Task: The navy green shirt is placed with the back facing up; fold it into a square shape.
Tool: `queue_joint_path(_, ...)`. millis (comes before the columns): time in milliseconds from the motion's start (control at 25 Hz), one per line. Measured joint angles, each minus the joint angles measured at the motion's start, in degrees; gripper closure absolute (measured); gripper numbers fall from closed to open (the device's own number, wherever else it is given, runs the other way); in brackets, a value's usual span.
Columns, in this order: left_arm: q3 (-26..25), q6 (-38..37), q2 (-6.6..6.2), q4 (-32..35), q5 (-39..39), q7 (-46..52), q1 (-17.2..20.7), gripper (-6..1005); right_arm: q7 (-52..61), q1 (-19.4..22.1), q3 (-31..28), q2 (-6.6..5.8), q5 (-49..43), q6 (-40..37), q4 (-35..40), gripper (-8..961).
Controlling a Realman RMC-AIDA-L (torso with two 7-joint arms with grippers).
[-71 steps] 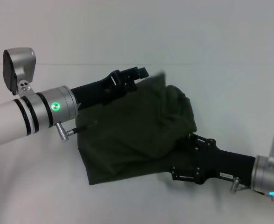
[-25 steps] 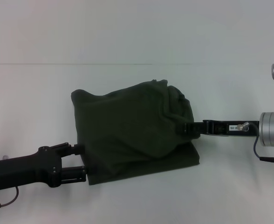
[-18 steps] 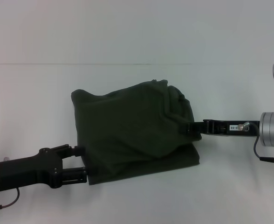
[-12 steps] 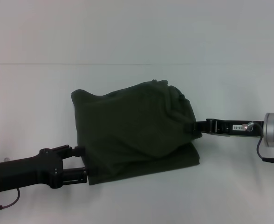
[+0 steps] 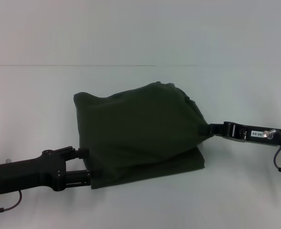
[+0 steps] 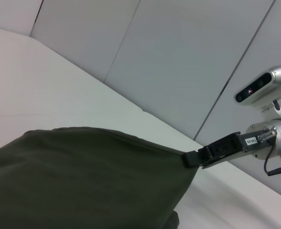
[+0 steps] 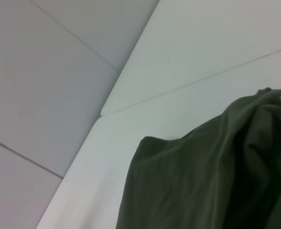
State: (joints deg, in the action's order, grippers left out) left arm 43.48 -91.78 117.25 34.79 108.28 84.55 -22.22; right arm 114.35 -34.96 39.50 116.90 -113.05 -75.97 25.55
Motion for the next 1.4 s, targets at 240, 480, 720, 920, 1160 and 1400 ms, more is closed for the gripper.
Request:
queue_joint_path(240, 0.0, 0.0, 0.00, 0.0, 0.0, 0.0, -0.1, 109, -1.0, 1.8, -3.3, 0.54, 0.0, 1.5, -2.2, 920)
queue_joint_path(480, 0.0, 0.3, 0.00, 0.0, 0.0, -0.3, -0.2, 109, -2.2, 2.3, -6.1, 0.65, 0.0, 5.3, -6.8, 902)
queue_joint_path(720, 0.1, 0.7, 0.06, -0.1, 0.0, -0.6, -0.4, 109, -2.2, 2.5, -5.9, 1.41, -0.1, 8.7, -8.1, 884)
queue_joint_path(920, 0.1, 0.7, 0.08, -0.1, 0.0, -0.5, -0.5, 109, -2.2, 2.6, -6.0, 1.80, -0.1, 9.3, -8.3, 869)
queue_joint_path(1160, -0.2, 0.3, 0.09, -0.1, 0.0, -0.1, -0.5, 109, -3.0, 3.2, -5.6, 1.23, -0.4, 7.3, -8.0, 851)
queue_joint_path(1400, -0.2, 0.1, 0.09, -0.2, 0.0, 0.5, -0.6, 108, -4.7, 5.0, -8.2, 0.18, 1.7, 2.7, -6.1, 806)
